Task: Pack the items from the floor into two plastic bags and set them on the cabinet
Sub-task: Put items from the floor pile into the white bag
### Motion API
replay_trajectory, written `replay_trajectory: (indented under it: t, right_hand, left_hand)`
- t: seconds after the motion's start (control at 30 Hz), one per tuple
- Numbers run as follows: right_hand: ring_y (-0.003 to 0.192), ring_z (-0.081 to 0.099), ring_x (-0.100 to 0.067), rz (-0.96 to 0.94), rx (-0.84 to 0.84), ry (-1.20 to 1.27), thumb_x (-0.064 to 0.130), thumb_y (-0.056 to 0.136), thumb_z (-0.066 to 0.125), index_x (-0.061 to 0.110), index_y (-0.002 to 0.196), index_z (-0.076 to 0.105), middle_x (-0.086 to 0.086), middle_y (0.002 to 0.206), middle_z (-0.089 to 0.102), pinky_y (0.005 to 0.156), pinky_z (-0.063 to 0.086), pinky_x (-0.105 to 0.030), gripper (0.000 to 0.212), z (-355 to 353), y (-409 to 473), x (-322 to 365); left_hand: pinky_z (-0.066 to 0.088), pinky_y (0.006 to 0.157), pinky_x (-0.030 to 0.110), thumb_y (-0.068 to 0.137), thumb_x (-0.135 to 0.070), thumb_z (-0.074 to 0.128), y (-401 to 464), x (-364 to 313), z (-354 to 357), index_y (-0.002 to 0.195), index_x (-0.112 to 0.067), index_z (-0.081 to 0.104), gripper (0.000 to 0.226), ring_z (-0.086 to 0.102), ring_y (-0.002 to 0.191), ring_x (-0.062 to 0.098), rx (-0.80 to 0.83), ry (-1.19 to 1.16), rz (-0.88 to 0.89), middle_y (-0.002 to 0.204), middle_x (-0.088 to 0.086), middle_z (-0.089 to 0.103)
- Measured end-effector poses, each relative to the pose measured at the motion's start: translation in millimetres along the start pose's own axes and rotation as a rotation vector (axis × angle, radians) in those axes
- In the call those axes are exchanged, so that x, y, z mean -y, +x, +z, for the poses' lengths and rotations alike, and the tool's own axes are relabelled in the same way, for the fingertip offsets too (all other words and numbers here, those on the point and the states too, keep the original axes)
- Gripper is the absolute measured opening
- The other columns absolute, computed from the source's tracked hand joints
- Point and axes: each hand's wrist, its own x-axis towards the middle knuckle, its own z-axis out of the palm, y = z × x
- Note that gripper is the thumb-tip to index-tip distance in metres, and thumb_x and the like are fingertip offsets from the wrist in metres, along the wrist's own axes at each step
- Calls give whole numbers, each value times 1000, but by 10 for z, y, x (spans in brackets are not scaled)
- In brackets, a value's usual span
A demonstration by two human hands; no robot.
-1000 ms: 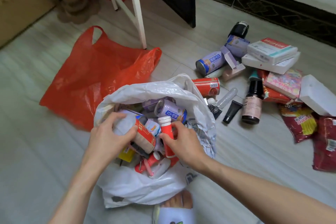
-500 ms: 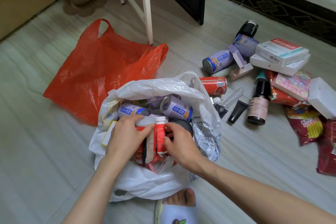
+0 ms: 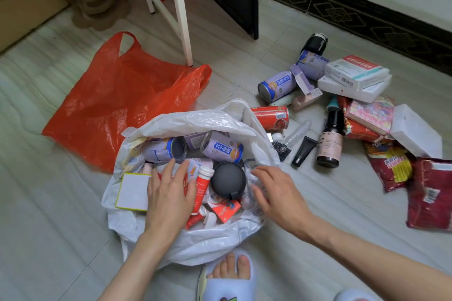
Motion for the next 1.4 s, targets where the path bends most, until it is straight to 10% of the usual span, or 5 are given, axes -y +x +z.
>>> replay_trajectory:
  t: [0.2, 0.47, 0.9, 1.2, 1.4]
  right_hand:
    - [102, 52, -25, 337, -232, 95, 18, 87, 58, 11, 112, 57, -7, 111, 59, 88, 40, -35, 26, -399, -111, -714]
    - [112, 46, -29, 706, -276, 127, 34, 87, 58, 7, 125, 46, -14, 120, 49, 91, 39, -38, 48, -464, 71, -1393]
    - [102, 54, -36, 912, -283, 405, 29, 80, 63, -1, 113, 49, -19, 113, 54, 79, 43, -35, 47, -210, 343, -1608]
    - [95, 54, -33, 868, -166, 411, 25, 81, 57, 2, 117, 49, -18, 108, 55, 76, 46, -37, 43, -180, -90, -1536]
    - [80, 56, -23, 719, -218, 573, 29, 82, 55, 9, 113, 51, -15, 105, 57, 60, 38, -26, 37, -196, -543, -765]
  left_hand:
    - [31, 109, 51, 83, -28, 35, 16, -505, 36, 120, -5, 58, 49, 39, 131, 35, -165, -151, 216, 131, 16, 53]
    - [47, 95, 42, 82, -8, 58, 354, -1687, 698, 123, -4, 54, 41, 53, 113, 32, 86, -200, 637, 120, 15, 57]
    - [49, 75, 33, 86, -18, 57, 649, -2166, 1371, 117, -13, 54, 32, 60, 96, 24, 149, 189, 499, 100, 7, 62]
    - [40, 90, 34, 87, -15, 55, 496, -1897, 1062, 112, -5, 56, 27, 51, 105, 28, 105, -240, 474, 109, 13, 58]
    - [35, 69, 2, 78, -19, 70, -93, -1265, 250, 97, -16, 61, 20, 57, 74, 11, -137, -619, 231, 85, -6, 63]
